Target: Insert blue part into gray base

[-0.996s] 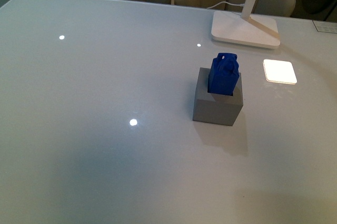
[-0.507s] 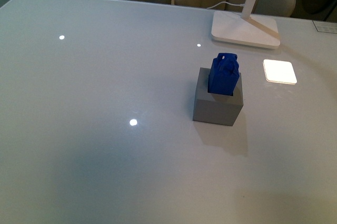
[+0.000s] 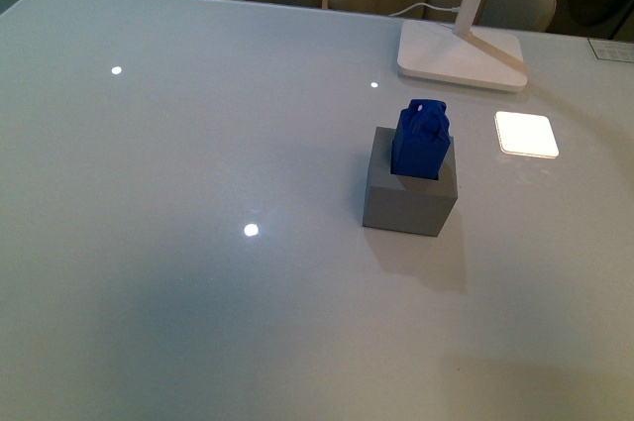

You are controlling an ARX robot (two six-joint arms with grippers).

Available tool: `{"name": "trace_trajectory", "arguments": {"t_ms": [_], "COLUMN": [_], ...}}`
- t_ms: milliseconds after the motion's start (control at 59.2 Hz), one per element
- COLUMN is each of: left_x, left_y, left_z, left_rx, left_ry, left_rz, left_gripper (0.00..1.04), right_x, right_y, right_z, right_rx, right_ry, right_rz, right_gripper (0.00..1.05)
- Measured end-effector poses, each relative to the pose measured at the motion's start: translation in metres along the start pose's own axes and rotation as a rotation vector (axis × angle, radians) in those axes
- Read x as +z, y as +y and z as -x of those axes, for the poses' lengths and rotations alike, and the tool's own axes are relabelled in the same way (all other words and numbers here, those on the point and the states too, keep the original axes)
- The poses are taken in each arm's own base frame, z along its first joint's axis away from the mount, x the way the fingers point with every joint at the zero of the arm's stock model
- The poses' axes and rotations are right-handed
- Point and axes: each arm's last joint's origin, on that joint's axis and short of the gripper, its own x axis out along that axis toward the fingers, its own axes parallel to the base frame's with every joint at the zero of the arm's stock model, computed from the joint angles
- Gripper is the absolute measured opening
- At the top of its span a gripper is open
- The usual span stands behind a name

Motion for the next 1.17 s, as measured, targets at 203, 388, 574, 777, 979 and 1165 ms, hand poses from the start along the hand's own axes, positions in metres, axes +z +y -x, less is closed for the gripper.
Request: {"name": "trace_trajectory", "arguments": {"t_ms": [203, 388, 574, 777, 979, 1165], "left_x": [0.0000, 0.0000, 0.0000, 0.0000, 0.0000, 0.0000], "left_y": [0.0000, 0.0000, 0.0000, 0.0000, 0.0000, 0.0000], "left_z": [0.0000, 0.0000, 0.0000, 0.0000, 0.0000, 0.0000], "left_rx": [0.000, 0.000, 0.000, 0.000, 0.000, 0.000], "left_ry": [0.000, 0.000, 0.000, 0.000, 0.000, 0.000], "left_rz": [0.000, 0.000, 0.000, 0.000, 0.000, 0.000], "left_gripper": [0.97, 0.97, 0.97, 0.97, 0.97, 0.97], "right_x": [-0.0016, -0.0016, -0.0016, -0.0016, -0.0016, -0.0016], "right_y": [0.0000, 0.0000, 0.0000, 0.0000, 0.0000, 0.0000], "right_z": [0.0086, 0.0088, 0.0088, 0.0088, 0.0088, 0.0088], "right_rx": [0.001, 0.001, 0.001, 0.001, 0.001, 0.001], "right_ry": [-0.004, -0.004, -0.004, -0.004, -0.004, -0.004], "right_rz": [0.000, 0.002, 0.002, 0.001, 0.001, 0.001], "right_gripper": [0.02, 0.25, 0.64, 0.97, 0.96, 0.96]}}
